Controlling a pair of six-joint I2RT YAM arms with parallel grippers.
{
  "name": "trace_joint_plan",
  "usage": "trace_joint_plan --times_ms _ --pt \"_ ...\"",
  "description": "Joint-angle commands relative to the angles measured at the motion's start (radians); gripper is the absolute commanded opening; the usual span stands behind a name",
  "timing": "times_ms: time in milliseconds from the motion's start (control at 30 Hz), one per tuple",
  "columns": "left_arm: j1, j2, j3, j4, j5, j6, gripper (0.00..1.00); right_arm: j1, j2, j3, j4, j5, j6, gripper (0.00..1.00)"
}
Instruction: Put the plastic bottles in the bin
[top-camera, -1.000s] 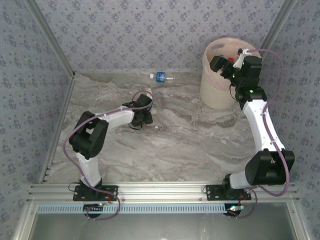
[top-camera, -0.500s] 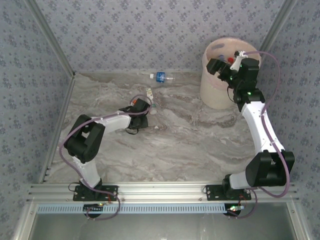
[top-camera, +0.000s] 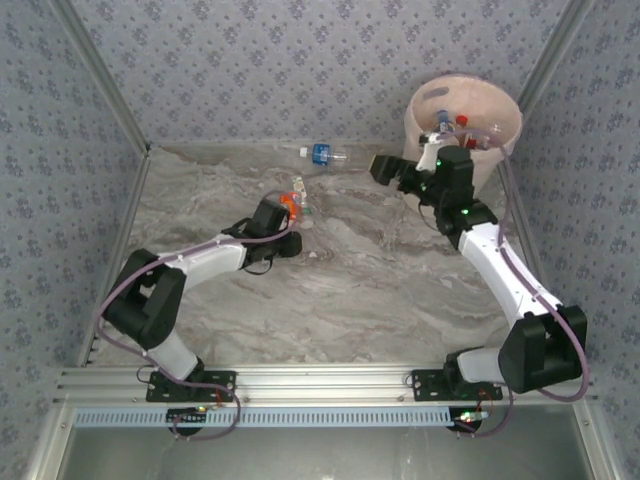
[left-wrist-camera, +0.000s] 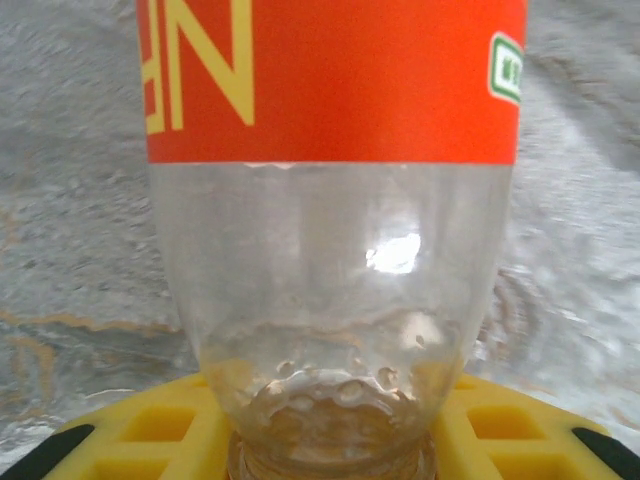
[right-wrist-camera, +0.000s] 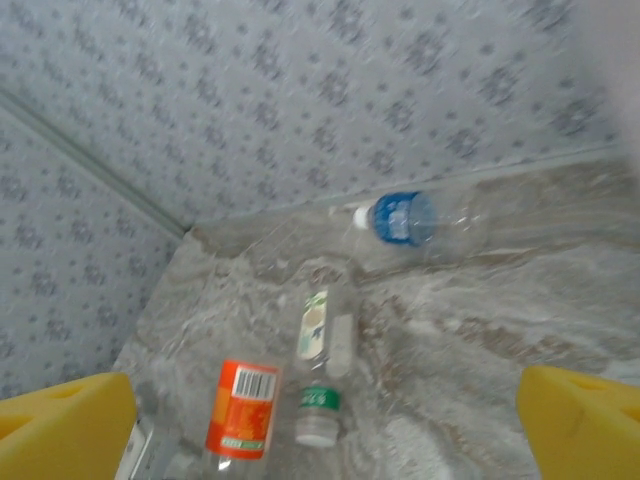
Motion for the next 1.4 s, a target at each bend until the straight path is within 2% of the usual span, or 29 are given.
trace_joint_plan --times_ms 0,67,133,300,400,500,633,833,967,1100,1200,1267,1367 --pt "0.018 -0.077 0.036 0.08 0.128 0.03 0.35 0.081 -0.002 -0.03 0.086 0.076 0.072 1.0" --pt "0.018 -0.104 0.043 0.12 0.173 0.021 0.34 0.115 0.031 -0.029 0.1 0.11 0.131 1.0" --pt "0.018 -0.127 0.037 0.186 0.241 0.016 0.34 0.126 0.063 -0.029 0.152 0.076 0.187 1.0" --pt "0.018 -0.141 0.055 0.314 0.468 0.02 0.34 0.135 0.162 0.005 0.338 -0.18 0.243 1.0" --pt "0.018 -0.14 0.054 0.399 0.568 -0.004 0.34 0.147 0.203 0.035 0.313 -0.212 0.223 1.0" --pt "0.018 -0.139 0.047 0.474 0.628 -0.028 0.34 0.147 0.235 0.037 0.374 -0.27 0.271 1.0" --pt "0.015 -0.135 0.051 0.488 0.642 -0.037 0.34 0.151 0.274 0.049 0.451 -0.381 0.292 1.0" --pt "0.006 -0.115 0.055 0.509 0.669 -0.051 0.34 0.15 0.298 0.063 0.449 -0.41 0.272 0.98" --pt "0.005 -0.099 0.062 0.509 0.686 -0.056 0.34 0.148 0.281 0.081 0.391 -0.378 0.226 0.87" --pt "0.004 -0.086 0.065 0.515 0.7 -0.061 0.34 0.149 0.265 0.078 0.393 -0.38 0.215 0.73" --pt "-0.001 -0.082 0.068 0.509 0.698 -0.06 0.34 0.148 0.257 0.069 0.395 -0.378 0.219 0.65" --pt "-0.002 -0.078 0.074 0.489 0.687 -0.062 0.38 0.147 0.248 0.059 0.402 -0.372 0.22 0.61" --pt "-0.001 -0.072 0.09 0.459 0.693 -0.073 0.56 0.138 0.237 0.056 0.381 -0.359 0.212 0.54"
